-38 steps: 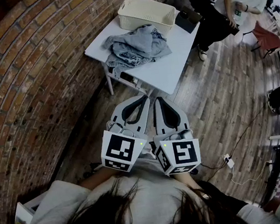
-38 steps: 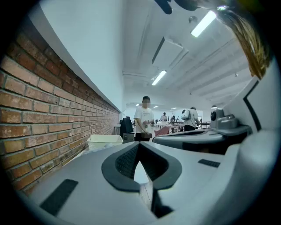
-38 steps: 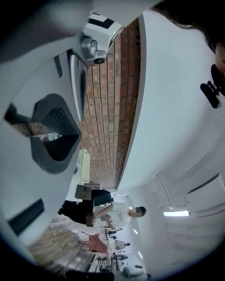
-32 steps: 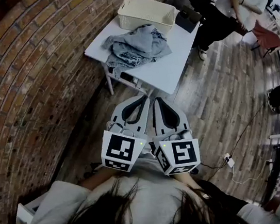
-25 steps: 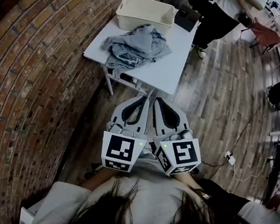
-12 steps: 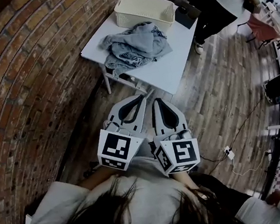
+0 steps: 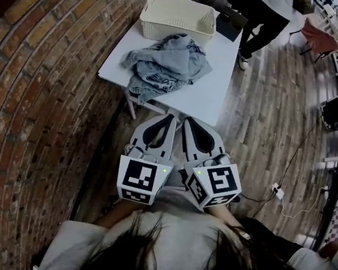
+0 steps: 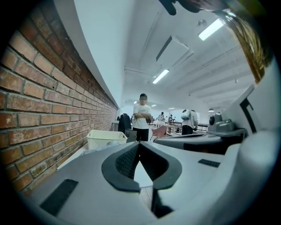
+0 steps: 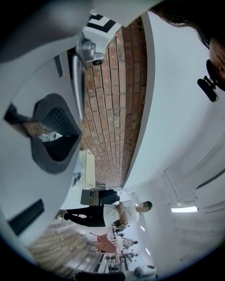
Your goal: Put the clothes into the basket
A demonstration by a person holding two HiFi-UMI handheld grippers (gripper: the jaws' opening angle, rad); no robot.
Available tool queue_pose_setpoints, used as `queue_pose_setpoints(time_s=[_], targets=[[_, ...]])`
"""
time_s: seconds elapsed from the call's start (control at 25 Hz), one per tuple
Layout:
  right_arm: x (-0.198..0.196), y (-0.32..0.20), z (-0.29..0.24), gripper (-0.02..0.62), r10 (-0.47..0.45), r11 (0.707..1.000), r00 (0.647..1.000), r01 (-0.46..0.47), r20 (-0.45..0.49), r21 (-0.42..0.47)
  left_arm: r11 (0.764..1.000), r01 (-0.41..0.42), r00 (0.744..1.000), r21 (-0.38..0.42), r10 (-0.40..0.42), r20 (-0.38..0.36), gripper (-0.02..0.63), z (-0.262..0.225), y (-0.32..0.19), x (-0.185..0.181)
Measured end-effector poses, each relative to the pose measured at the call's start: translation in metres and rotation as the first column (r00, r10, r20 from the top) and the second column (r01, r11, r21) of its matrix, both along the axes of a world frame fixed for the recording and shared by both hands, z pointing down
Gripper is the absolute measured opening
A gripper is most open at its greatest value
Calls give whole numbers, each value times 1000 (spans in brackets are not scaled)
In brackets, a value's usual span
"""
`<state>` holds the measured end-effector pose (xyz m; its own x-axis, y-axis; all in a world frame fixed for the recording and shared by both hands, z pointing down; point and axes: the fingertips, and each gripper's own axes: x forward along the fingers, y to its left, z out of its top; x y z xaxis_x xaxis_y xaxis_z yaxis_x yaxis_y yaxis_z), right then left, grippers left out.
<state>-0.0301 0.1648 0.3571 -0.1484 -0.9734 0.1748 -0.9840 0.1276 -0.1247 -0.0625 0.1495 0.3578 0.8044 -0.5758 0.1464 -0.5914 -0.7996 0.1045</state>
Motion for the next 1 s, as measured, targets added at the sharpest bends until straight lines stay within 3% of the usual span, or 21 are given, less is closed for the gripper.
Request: queue_pose_setpoints(time_s=[0.52,0.88,0.96,1.0], targets=[[68,-136,6,14,-57,998,998,57,14,-34,996,68,997,-50,-67,31,-5,13,-140,50],[103,-189,32,132,-119,988,992,122,42,-93,988,70,997,-141,-71,-6,-5,37,-201,75],[105,-197,38,182,-137,984,988,143,65,-103,984,71,997,-166,-72,3,48,44,-209,76],[107,-201,41,209,-145,983,986,153,76,-105,981,69,998,-181,-68,13,123,49,-212,76]])
